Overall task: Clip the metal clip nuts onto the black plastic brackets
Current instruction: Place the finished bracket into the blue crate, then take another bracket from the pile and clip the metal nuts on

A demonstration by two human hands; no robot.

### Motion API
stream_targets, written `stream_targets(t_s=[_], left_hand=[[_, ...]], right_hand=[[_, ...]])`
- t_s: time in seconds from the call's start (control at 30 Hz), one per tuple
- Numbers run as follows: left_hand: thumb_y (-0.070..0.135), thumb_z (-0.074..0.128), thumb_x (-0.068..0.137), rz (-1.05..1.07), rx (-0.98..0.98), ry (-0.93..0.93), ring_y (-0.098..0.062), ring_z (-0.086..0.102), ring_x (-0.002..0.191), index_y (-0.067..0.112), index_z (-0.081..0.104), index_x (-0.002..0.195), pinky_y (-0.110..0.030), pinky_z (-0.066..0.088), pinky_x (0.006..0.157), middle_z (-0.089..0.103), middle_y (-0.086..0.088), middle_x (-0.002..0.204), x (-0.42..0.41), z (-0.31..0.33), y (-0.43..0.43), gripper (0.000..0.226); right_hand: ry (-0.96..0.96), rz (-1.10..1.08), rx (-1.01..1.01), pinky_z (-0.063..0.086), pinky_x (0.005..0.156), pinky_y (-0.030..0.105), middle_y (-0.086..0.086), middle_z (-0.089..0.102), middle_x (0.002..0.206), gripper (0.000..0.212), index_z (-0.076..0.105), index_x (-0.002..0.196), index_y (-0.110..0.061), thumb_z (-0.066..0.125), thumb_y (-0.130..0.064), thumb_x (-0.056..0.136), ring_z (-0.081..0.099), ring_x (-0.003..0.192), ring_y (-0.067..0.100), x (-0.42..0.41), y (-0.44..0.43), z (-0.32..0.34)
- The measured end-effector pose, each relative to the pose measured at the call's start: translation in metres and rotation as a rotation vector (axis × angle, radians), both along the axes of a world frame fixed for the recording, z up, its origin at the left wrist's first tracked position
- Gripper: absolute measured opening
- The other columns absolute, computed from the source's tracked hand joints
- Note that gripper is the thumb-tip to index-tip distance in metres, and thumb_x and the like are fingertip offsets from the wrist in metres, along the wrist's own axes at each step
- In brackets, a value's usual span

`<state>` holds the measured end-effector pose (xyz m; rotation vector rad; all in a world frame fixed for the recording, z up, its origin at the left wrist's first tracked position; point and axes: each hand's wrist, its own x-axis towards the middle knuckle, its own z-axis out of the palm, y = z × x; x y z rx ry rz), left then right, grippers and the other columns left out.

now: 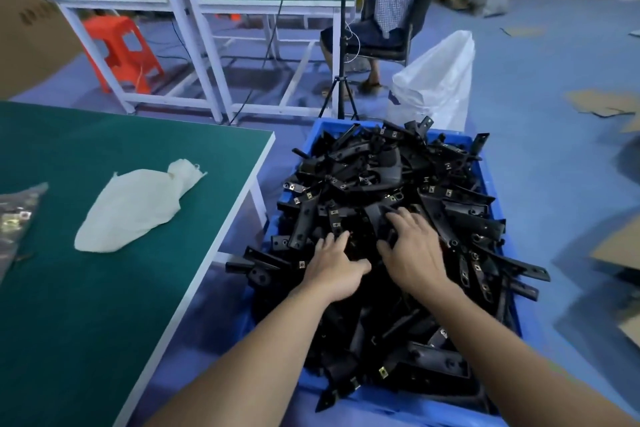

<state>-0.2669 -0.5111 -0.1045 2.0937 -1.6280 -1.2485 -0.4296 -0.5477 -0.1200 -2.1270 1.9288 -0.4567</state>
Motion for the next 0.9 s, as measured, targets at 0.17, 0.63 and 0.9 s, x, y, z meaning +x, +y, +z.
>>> stream_targets(t_s=[0.17,0.63,0.9], left_hand=[[0.046,0.050,0.099,-0.057,0.086,0.004,-0.021,0.006,0.159,0.035,0.021,0.162,-0.042,0.019,0.123,0.009,0.001,0.172,-0.006,-0.028,0.021,0.071],[0.018,0.061,0.086,0.591,-0.486,0.224,-0.004,0.053,0.053,0.036,0.072,0.065,-0.015,0.036,0.044,0.061,0.016,0.051,0.075,0.059,0.036,0.029],[0.019,0.059,0.075,0.744,-0.816,0.242,-0.005,0.054,0.062,0.039,0.070,0.053,-0.024,0.045,0.061,0.058,0.021,0.050,0.152,0.146,0.086,0.032]], right_hand=[[-0.079,-0.008,0.233,0.020,0.123,0.045,0.007,0.039,0.161,0.059,0.038,0.155,-0.012,0.042,-0.040,0.104,0.026,0.151,0.027,0.020,0.018,-0.027],[-0.747,0.006,0.179,0.050,0.098,0.028,-0.006,0.076,0.109,0.030,0.075,0.115,-0.025,0.060,-0.017,0.090,0.068,0.107,0.013,0.155,0.043,0.085],[-1.016,0.123,0.057,0.060,0.083,0.035,-0.014,0.074,0.079,0.025,0.072,0.075,-0.032,0.060,-0.013,0.085,0.071,0.083,0.006,0.252,0.085,0.166]])
